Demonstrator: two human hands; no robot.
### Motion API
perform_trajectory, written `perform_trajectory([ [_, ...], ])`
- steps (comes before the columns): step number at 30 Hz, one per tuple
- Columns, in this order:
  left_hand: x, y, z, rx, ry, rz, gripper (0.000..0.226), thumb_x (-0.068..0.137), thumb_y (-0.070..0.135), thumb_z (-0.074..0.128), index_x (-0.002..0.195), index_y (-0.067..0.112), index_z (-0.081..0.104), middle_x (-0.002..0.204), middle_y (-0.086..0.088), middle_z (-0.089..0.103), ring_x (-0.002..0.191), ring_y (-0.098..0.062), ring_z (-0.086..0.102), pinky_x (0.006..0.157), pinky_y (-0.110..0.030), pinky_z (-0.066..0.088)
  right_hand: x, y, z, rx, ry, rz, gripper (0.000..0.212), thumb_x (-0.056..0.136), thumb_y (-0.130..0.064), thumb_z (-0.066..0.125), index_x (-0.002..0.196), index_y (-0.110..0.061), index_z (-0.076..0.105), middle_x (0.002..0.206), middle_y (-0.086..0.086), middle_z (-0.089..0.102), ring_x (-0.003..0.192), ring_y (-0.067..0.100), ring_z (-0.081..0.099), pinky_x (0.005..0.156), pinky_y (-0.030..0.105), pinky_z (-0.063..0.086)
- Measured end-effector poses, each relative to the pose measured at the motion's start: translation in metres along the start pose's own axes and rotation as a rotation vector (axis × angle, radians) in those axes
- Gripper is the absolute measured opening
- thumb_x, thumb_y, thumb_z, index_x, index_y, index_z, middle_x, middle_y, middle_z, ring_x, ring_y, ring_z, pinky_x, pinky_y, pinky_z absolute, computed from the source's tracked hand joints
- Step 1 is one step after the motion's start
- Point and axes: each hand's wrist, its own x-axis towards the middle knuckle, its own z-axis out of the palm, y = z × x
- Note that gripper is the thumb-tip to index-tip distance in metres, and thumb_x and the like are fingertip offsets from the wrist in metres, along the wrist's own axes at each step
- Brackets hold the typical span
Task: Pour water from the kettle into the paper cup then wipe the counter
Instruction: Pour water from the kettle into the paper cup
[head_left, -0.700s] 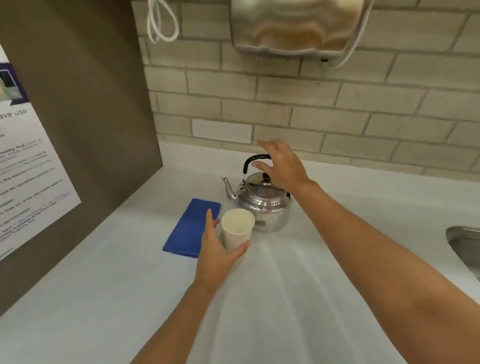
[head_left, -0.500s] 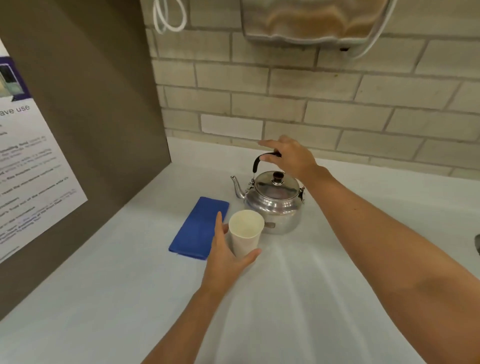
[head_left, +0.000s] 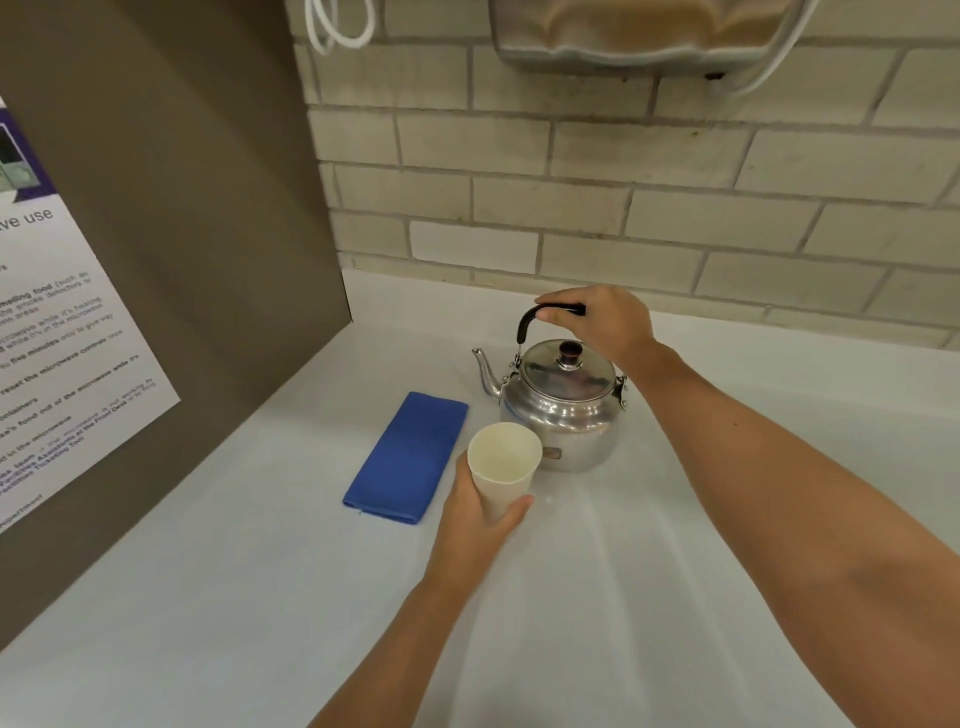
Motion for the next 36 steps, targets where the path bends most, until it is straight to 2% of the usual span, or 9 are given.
perform_trajectory([
  [6,0.000,-0.005,-0.001,-0.034,0.002,0.021,0.067,0.073,0.028,0.075,0.114,0.047,0.027,0.112,0.030,0.043,0.104,0.026,0.041,0.081,0.006,0.035,-0.006,0.002,-0.008,0.029,0.037,0.020,0.024,0.078,-0.053,0.064,0.098,-0.041,0.070,0.102,-0.011,0.073,0.091,0.010,0.062,0.063,0.020,0.039],
  [9,-0.001,-0.005,-0.001,-0.052,0.009,0.025,0.067,0.072,0.028,0.075,0.117,0.044,0.028,0.113,0.028,0.046,0.105,0.015,0.047,0.081,0.004,0.037,-0.012,-0.001,-0.022,0.013,0.069,0.012,0.024,0.078,-0.052,0.063,0.097,-0.041,0.070,0.103,-0.013,0.073,0.092,0.011,0.063,0.065,0.021,0.038],
  [12,-0.001,-0.006,0.000,-0.050,0.012,0.037,0.067,0.073,0.029,0.075,0.123,0.035,0.030,0.112,0.019,0.050,0.104,0.001,0.051,0.084,-0.008,0.041,-0.020,-0.006,-0.040,-0.036,0.074,-0.009,0.024,0.080,-0.051,0.062,0.099,-0.039,0.070,0.102,-0.011,0.074,0.092,0.013,0.064,0.064,0.022,0.039],
  [16,-0.001,-0.005,0.001,-0.039,0.013,0.057,0.068,0.074,0.028,0.074,0.125,0.032,0.030,0.110,0.016,0.050,0.100,-0.003,0.051,0.085,-0.015,0.038,-0.034,-0.017,-0.069,-0.103,0.068,-0.046,0.023,0.081,-0.051,0.061,0.100,-0.040,0.069,0.100,-0.013,0.074,0.092,0.010,0.063,0.057,0.014,0.032],
  [20,0.000,-0.005,0.002,-0.053,0.004,0.065,0.074,0.074,0.025,0.074,0.132,0.022,0.028,0.116,0.006,0.048,0.105,-0.012,0.049,0.092,-0.025,0.038,-0.048,-0.033,-0.098,-0.157,0.043,-0.093,0.022,0.084,-0.051,0.056,0.101,-0.044,0.068,0.110,-0.020,0.069,0.104,0.008,0.061,0.075,0.025,0.044],
  [24,-0.002,-0.002,0.001,-0.081,0.004,0.055,0.073,0.074,0.024,0.075,0.131,0.022,0.030,0.115,0.005,0.050,0.103,-0.014,0.050,0.089,-0.027,0.039,-0.058,-0.051,-0.121,-0.285,-0.033,-0.125,0.025,0.083,-0.057,0.054,0.103,-0.048,0.065,0.112,-0.017,0.069,0.103,0.012,0.059,0.070,0.024,0.034],
  [30,-0.001,0.001,0.001,-0.075,0.002,0.044,0.079,0.073,0.024,0.075,0.136,0.018,0.027,0.118,0.003,0.047,0.105,-0.015,0.047,0.092,-0.029,0.040,-0.074,-0.075,-0.133,-0.342,-0.090,-0.178,0.021,0.079,-0.055,0.060,0.098,-0.048,0.066,0.099,-0.021,0.072,0.078,-0.002,0.048,0.057,0.013,0.029],
  [33,-0.001,0.002,0.002,-0.092,-0.004,0.054,0.080,0.073,0.024,0.075,0.136,0.020,0.026,0.118,0.007,0.045,0.108,-0.012,0.045,0.092,-0.027,0.037,-0.079,-0.084,-0.131,-0.388,-0.141,-0.225,0.021,0.080,-0.052,0.061,0.099,-0.046,0.067,0.098,-0.021,0.072,0.081,0.000,0.054,0.060,0.012,0.034],
  [36,-0.002,0.000,0.001,-0.108,-0.011,0.050,0.080,0.073,0.024,0.075,0.136,0.022,0.026,0.120,0.008,0.045,0.109,-0.012,0.045,0.093,-0.027,0.037,-0.080,-0.094,-0.126,-0.451,-0.218,-0.247,0.024,0.080,-0.053,0.060,0.101,-0.044,0.067,0.098,-0.018,0.073,0.087,0.008,0.061,0.064,0.024,0.044],
])
